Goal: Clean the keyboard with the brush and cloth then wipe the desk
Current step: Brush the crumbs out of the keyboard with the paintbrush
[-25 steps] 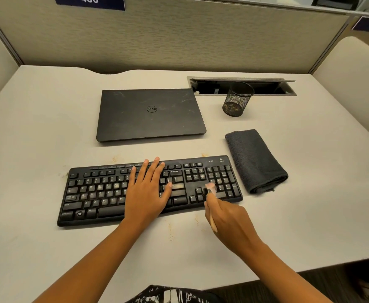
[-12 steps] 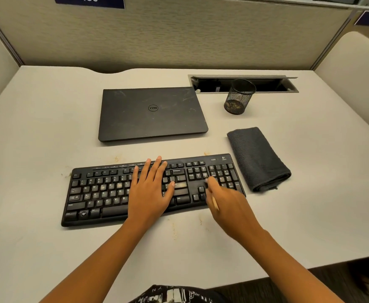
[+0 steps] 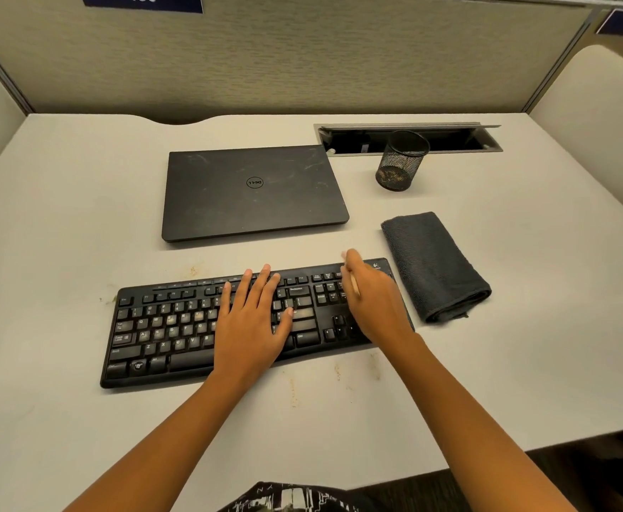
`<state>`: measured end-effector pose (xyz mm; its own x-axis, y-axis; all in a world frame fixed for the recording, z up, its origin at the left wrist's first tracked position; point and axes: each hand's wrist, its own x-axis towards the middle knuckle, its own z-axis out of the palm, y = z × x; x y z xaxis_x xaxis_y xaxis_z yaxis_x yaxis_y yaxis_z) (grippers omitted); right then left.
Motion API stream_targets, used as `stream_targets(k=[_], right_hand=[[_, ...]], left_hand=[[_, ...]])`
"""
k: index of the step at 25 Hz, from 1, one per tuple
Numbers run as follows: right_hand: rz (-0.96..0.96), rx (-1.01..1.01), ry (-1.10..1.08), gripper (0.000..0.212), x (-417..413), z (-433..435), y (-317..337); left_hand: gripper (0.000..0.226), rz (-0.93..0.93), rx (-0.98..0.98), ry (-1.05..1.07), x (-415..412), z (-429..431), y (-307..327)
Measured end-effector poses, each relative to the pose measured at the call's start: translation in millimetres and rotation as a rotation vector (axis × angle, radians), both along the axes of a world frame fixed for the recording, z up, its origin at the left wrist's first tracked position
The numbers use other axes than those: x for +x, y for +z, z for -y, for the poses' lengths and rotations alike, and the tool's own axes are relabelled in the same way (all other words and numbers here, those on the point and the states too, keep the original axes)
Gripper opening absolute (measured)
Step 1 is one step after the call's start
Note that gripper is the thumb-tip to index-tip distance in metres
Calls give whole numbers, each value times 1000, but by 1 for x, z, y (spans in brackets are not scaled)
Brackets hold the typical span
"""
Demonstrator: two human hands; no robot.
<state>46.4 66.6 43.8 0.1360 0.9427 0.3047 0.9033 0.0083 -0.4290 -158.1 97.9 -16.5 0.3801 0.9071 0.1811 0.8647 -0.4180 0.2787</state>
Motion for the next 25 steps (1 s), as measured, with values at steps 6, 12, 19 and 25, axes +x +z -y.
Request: stream_targets(k=[6,12,19,25], right_hand=[[-272,-112,-35,18,19,28,10],[-486,56,-325,22,44,24,25],[-528,26,-445,21,62,-1,32],[-719,-139,-335,25,61,-9,34]], left_hand=[[65,17,-7,1,0,1,0],[65,14,-6,0,0,0,0],[66,13,-5,1,0,1,1],[67,22,-6,-1,0,1,0]])
